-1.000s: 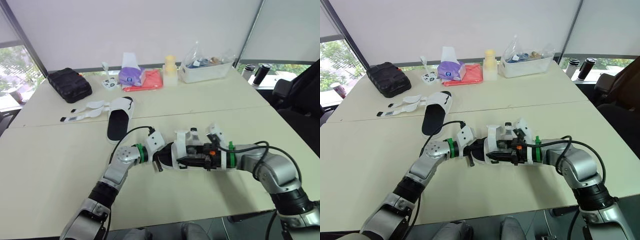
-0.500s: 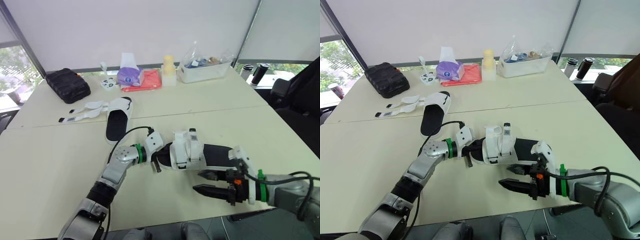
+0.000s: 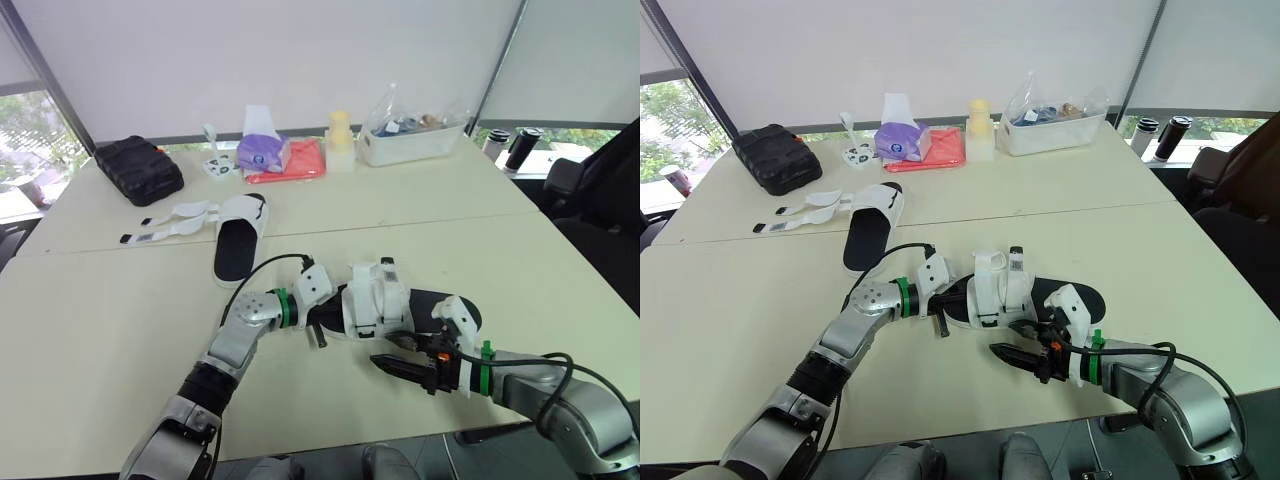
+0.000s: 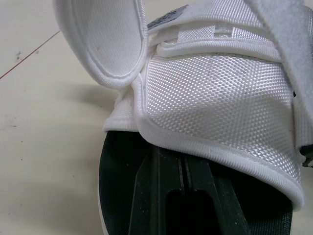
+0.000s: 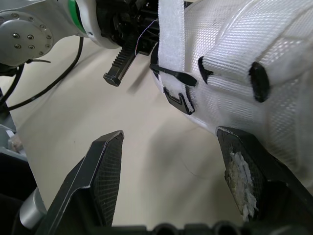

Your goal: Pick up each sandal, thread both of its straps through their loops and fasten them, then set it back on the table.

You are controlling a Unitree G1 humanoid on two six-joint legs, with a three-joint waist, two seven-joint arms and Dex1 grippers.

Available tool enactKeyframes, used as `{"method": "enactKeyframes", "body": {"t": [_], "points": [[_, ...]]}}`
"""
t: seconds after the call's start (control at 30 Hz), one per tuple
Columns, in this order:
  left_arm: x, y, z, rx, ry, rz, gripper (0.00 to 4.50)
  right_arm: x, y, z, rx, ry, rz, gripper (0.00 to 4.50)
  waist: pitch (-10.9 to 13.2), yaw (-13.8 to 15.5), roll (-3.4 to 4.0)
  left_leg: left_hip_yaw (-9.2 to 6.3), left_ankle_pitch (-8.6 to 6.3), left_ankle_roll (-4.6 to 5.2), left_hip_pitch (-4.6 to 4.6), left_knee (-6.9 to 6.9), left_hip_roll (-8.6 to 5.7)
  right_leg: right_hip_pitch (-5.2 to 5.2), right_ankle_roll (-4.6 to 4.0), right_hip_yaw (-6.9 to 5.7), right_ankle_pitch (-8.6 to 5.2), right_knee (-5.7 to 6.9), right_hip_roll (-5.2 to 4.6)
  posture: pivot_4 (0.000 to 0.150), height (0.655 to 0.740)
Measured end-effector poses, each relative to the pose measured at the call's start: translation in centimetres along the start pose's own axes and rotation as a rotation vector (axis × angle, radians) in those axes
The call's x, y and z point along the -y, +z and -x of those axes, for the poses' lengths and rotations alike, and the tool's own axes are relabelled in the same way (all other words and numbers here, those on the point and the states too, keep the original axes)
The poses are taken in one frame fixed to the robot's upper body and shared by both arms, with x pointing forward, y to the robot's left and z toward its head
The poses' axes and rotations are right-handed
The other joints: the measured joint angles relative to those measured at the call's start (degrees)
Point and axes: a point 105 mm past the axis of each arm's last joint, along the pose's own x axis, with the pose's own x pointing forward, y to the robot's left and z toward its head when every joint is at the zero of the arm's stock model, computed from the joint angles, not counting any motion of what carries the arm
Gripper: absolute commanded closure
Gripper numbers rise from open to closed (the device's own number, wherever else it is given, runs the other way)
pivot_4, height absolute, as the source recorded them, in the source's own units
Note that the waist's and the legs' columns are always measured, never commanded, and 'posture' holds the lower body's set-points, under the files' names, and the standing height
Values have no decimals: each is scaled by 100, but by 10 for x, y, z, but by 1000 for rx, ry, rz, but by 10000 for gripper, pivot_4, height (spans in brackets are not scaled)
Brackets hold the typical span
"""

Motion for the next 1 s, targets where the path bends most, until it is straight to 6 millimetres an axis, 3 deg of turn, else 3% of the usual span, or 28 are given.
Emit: {"method": "enactKeyframes", "body": {"t": [0.37, 0.47, 0.6, 0.63, 0.83, 1.0], "points": [[0, 0, -2, 4, 11, 6, 45000, -8, 4, -15, 23, 52, -35, 12593, 0, -2, 0, -1, 0, 0, -1, 0, 1, -1, 0, 0, 0, 0, 2, 1500, 7400], [0, 0, -2, 5, 13, 6, 45000, -7, 3, -19, 33, 46, -61, 21584, 0, -3, 1, -2, 0, 0, 0, 0, 1, -1, 0, 0, 0, 1, 2, 1500, 7400], [0, 0, -2, 5, 13, 8, 45000, -1, 6, -21, 45, 19, -72, 42242, -1, 3, 1, -3, 0, 0, -1, 0, 0, -2, -1, 0, 0, 0, 2, 1500, 7400], [0, 0, -2, 4, 13, 8, 45000, 0, 5, -21, 43, 13, -77, 44713, -1, 3, 1, -2, 0, 0, -1, 0, 0, -2, -1, 0, 0, 0, 2, 1500, 7400], [1, 0, -4, 9, 11, 10, 45000, -1, -9, -16, -11, 27, -114, 44713, -1, 15, 2, -3, 0, 0, -2, -1, -1, -1, -1, 0, 0, 0, 1, 1500, 7400], [1, 0, -4, 9, 9, 10, 45000, -19, -33, 4, -156, 109, -95, 44713, -1, 23, 2, -4, -1, 1, -2, -1, -3, 1, 1, -3, -1, -2, -1, 1500, 7400]]}}
